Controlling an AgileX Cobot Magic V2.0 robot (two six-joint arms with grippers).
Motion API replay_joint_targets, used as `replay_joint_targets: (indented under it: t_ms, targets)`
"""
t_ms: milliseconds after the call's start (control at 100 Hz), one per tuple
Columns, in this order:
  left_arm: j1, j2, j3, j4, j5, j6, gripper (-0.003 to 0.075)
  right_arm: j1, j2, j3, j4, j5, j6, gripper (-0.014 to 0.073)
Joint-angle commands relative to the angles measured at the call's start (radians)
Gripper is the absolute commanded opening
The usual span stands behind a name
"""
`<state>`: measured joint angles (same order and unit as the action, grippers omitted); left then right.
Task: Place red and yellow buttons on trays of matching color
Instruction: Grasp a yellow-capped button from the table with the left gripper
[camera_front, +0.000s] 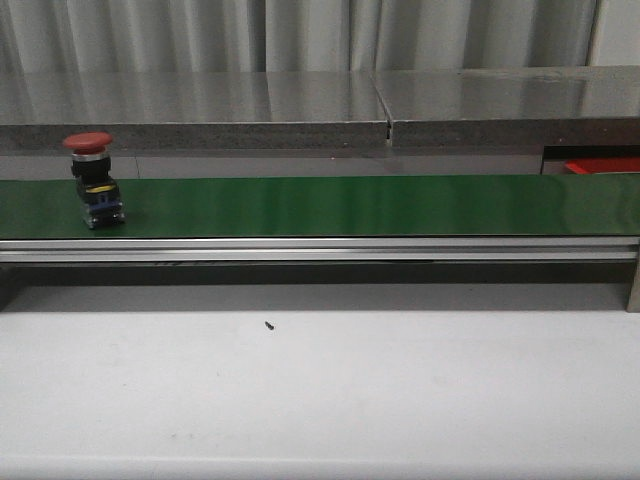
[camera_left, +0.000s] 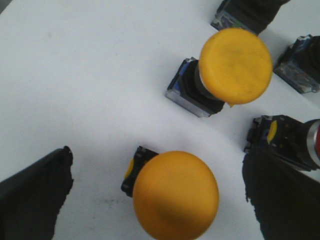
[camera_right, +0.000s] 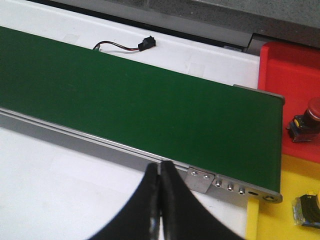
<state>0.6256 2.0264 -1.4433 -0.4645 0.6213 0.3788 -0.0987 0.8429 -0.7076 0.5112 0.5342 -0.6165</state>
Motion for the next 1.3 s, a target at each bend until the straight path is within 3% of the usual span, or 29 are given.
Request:
replay_joint_targets:
  t_ms: [0, 130, 370, 510, 820, 1290]
  targets:
    - [-0.001, -0.049, -0.04, -0.019, -0.031, -0.008, 0.0626, -0.001, -0.002, -0.027, 0.024, -0.056, -0.011, -0.0068]
    - [-0.001, -0.049, -0.04, -0.019, -0.031, -0.008, 0.0532, -0.001, -0.002, -0.027, 0.024, -0.056, -0.011, -0.0068]
    - [-0.001, -0.049, -0.04, -0.019, -0.003, -0.008, 0.0186, -0.001, -0.002, -0.027, 0.024, -0.056, -0.011, -0.0068]
    - [-0.001, -0.062, -0.04, -0.043, 0.028, -0.008, 0.0056, -0.001, -0.002, -0.027, 0.024, -0.056, -0.011, -0.0068]
    - [-0.031, -0.245, -0.04, -0.117, 0.078, -0.008, 0.0021, -0.001, -0.002, -0.027, 0.024, -0.056, -0.011, -0.0068]
    - [-0.331, -0.303, -0.027, -0.064, 0.094, 0.019, 0.0021, -0.001, -0.002, -0.027, 0.024, -0.056, -0.011, -0.0068]
